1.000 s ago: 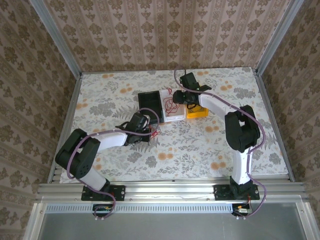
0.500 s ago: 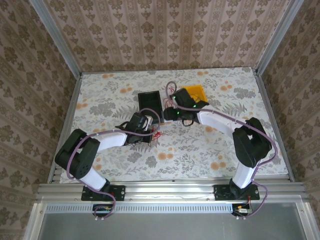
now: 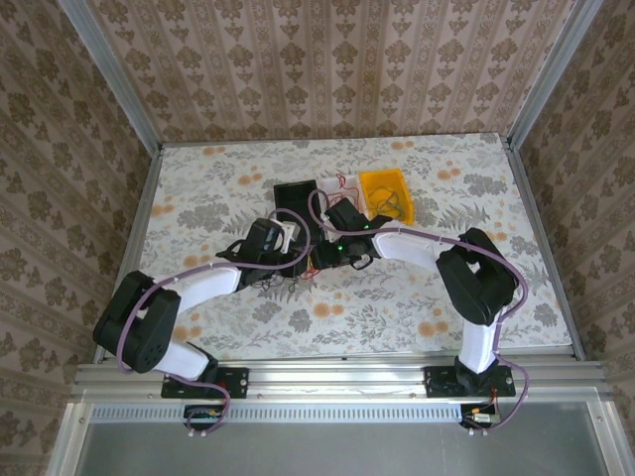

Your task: Untangle the cables

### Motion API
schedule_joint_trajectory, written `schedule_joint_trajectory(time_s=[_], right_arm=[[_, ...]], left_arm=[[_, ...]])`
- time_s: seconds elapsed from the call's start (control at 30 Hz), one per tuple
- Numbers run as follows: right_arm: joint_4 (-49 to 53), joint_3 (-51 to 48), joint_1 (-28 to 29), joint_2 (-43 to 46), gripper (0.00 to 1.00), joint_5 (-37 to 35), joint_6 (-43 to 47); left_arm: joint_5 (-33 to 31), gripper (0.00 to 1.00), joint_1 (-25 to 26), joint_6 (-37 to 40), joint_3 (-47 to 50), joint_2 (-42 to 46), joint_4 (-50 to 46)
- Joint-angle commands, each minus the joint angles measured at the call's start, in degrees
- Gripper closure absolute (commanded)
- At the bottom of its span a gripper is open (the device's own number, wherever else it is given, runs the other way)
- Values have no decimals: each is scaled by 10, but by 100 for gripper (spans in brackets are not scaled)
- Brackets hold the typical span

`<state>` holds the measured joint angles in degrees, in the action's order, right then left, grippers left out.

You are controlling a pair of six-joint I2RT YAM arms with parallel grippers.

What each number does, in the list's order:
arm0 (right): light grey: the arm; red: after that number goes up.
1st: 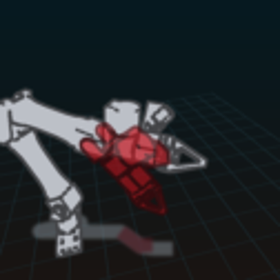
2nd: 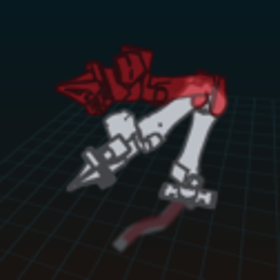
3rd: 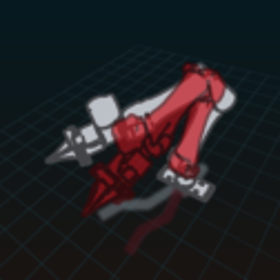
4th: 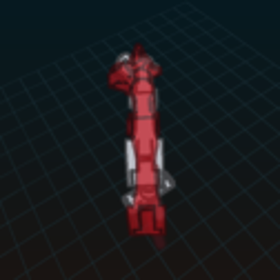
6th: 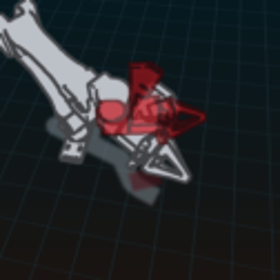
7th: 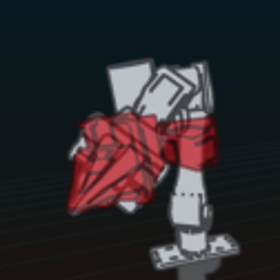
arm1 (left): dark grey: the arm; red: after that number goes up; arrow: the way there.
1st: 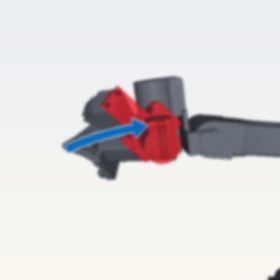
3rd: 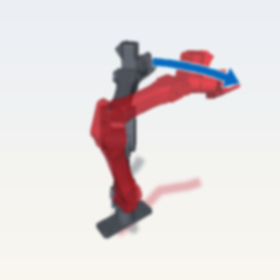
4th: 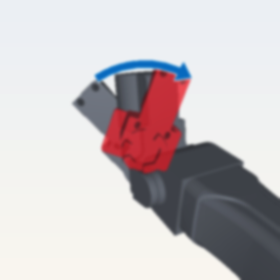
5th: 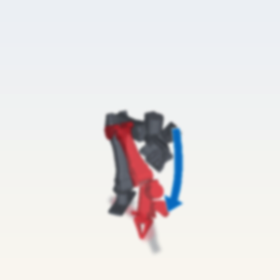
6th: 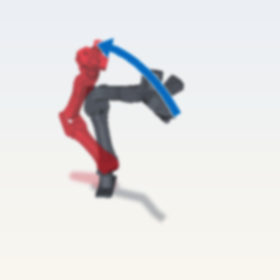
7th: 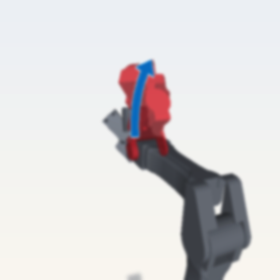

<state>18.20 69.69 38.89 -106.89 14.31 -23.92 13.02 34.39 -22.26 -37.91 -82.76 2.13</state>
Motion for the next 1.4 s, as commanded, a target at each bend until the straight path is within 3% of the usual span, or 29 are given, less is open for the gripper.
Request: schedule_joint_trajectory(time_s=[0.0,0.2,0.5,0.9,1.37], right_arm=[[14,19,0,-25,49,20,11],[32,38,0,-56,49,22,13],[21,45,1,-83,52,8,5],[-1,5,3,14,51,11,34],[26,93,21,-34,53,19,46]], left_arm=[[-24,67,-8,-5,18,23,-12],[-72,68,-15,-21,46,63,-20],[-89,68,-24,-39,80,101,-25],[-167,68,-47,-66,120,185,-48],[-177,69,-63,-72,130,189,-56]])
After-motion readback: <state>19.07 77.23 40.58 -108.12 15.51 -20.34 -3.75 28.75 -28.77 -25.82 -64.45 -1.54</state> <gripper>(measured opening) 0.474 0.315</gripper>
